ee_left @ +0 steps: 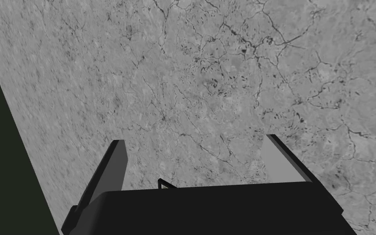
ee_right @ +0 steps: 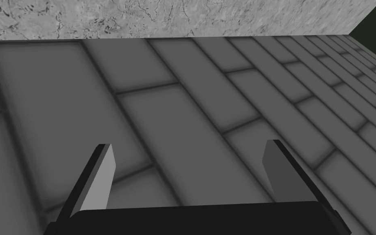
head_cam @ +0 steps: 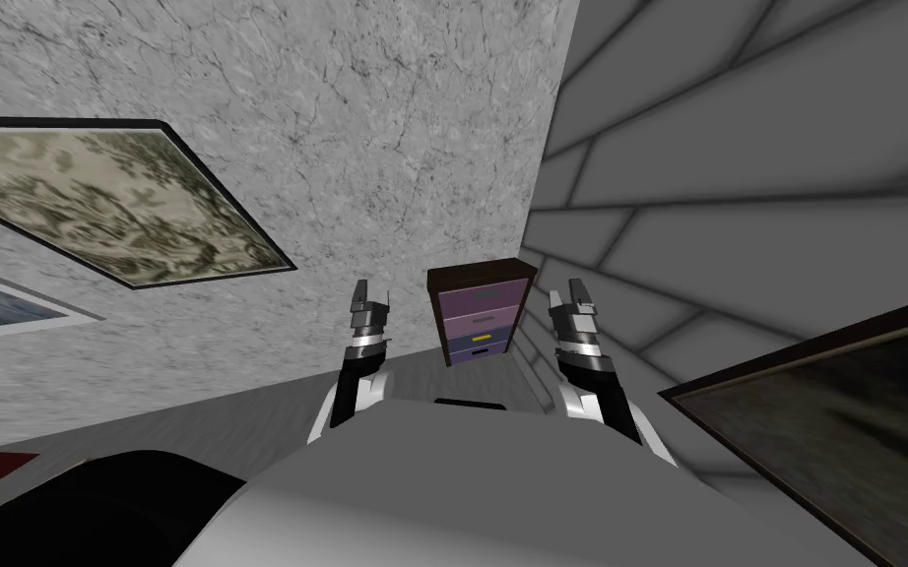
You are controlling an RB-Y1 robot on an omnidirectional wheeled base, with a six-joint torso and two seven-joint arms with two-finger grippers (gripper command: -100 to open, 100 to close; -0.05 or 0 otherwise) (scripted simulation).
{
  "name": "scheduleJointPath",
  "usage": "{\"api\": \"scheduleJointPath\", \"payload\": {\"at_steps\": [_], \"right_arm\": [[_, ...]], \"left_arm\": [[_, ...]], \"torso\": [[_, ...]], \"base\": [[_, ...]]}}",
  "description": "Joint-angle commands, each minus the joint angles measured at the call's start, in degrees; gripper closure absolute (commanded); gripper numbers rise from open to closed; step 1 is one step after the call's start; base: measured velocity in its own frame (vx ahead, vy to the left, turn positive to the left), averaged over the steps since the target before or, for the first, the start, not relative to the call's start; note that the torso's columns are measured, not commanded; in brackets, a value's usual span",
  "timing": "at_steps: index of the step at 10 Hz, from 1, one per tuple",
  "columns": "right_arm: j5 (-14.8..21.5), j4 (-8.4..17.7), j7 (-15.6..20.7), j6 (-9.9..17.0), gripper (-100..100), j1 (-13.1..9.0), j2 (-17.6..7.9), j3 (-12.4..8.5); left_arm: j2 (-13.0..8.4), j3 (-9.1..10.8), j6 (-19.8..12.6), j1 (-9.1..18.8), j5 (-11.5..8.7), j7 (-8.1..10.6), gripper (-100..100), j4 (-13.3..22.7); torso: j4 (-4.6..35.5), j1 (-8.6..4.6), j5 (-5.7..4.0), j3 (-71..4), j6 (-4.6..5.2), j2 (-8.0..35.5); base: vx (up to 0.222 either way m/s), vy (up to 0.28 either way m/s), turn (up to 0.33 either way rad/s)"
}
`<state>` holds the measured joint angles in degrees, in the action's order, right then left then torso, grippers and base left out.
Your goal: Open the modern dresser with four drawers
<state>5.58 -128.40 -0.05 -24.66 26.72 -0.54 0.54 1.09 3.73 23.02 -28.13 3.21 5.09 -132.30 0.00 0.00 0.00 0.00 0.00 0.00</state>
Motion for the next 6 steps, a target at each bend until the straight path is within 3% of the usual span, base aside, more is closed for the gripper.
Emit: {"api": "scheduleJointPath", "payload": {"at_steps": [1,6], "right_arm": [[0.0,0.0,0.0,0.0,0,0.0,0.0,0.0],[0.0,0.0,0.0,0.0,0,0.0,0.0,0.0]], "left_arm": [[0.0,0.00,0.0,0.0,0.0,0.00,0,0.0],[0.0,0.00,0.0,0.0,0.0,0.00,0,0.0]], "torso": [[2.3,0.00,0.00,-4.7,0.00,2.3],[22.7,0.00,0.00,-45.4,0.00,22.7]], "base": [[0.000,0.000,0.000],[0.000,0.000,0.000]]}}
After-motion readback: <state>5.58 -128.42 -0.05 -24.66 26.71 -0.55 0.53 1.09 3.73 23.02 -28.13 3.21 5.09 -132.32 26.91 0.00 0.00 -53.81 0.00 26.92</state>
